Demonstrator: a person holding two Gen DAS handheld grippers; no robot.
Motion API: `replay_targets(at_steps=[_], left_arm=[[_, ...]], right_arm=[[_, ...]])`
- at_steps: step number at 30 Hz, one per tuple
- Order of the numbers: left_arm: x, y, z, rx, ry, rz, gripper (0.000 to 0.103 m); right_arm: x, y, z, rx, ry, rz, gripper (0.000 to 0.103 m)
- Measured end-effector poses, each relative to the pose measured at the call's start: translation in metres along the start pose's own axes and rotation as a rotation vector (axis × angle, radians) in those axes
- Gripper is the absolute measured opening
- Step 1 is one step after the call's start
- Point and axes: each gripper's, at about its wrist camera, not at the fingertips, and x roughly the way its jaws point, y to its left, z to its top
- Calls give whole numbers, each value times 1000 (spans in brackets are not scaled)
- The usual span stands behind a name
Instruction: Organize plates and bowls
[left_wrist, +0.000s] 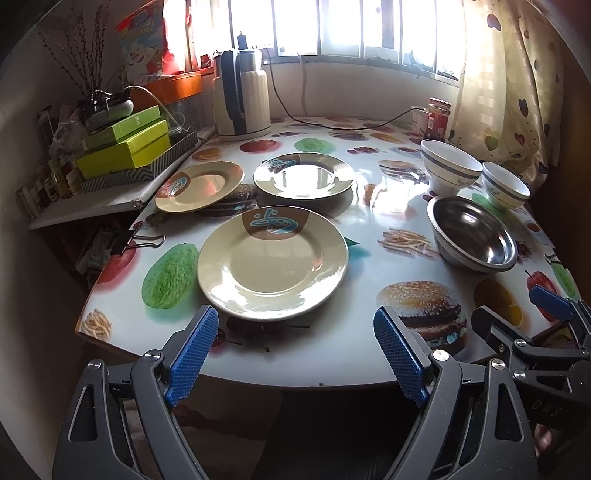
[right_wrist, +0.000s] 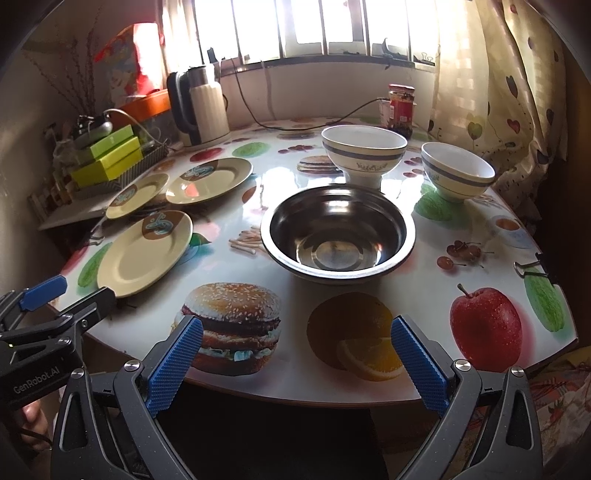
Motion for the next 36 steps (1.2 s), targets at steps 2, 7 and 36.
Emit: replay_targets(at_steps=[2,7,36], left_arm=[[0,2,0,-6,-2,2,87],[-1,2,1,-8,-7,2,87],[0,5,-2,-21,1,4,87]], right_arm=[[0,1,0,-5,-1,4,103],[1,2,0,-13,-4,8,103],[2,5,1,-27,-7,9,103]])
